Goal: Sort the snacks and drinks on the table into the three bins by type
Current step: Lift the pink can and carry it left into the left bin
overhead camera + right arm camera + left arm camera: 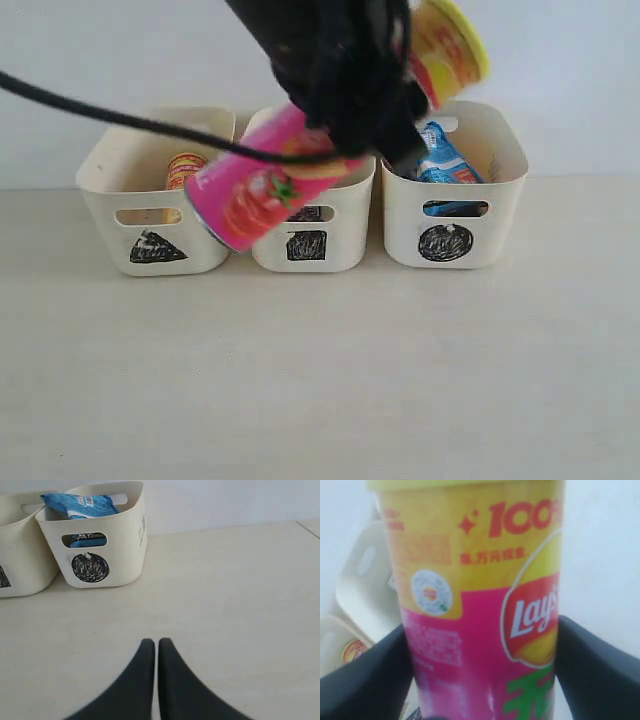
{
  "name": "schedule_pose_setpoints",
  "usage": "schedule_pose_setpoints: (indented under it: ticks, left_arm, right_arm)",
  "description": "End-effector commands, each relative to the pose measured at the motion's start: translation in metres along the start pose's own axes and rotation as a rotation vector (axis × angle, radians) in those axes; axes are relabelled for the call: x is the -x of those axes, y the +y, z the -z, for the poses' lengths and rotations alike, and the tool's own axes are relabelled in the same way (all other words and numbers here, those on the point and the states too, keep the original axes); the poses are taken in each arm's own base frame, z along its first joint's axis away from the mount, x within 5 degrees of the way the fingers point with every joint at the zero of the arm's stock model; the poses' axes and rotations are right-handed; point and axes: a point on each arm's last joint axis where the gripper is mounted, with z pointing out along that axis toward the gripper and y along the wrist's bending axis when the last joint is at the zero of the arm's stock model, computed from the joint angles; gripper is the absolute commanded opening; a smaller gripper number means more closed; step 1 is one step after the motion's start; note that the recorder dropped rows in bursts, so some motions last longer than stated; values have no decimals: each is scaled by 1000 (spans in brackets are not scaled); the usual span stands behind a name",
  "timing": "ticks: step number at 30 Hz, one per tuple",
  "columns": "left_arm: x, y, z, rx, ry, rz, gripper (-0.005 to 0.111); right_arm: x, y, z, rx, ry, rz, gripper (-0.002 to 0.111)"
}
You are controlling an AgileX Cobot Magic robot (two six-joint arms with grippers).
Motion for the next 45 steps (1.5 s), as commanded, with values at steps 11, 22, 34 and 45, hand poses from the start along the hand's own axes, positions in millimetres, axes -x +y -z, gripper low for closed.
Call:
schedule_pose_setpoints:
  ticks: [11, 22, 34, 45]
  left_arm:
    - [-84, 139, 38, 306, -212, 574, 4]
    - [-127, 196, -32, 389, -383, 820, 4]
    - [-185, 213, -134, 376, -273, 860, 4]
    - [-204, 209, -169, 353, -231, 870, 42]
  right_arm:
    - [1, 0, 1, 2, -15, 4, 0]
    - [1, 0, 1, 2, -15, 4, 0]
    - [1, 0, 1, 2, -15, 4, 0]
    - [3, 0, 1, 3, -37, -4, 0]
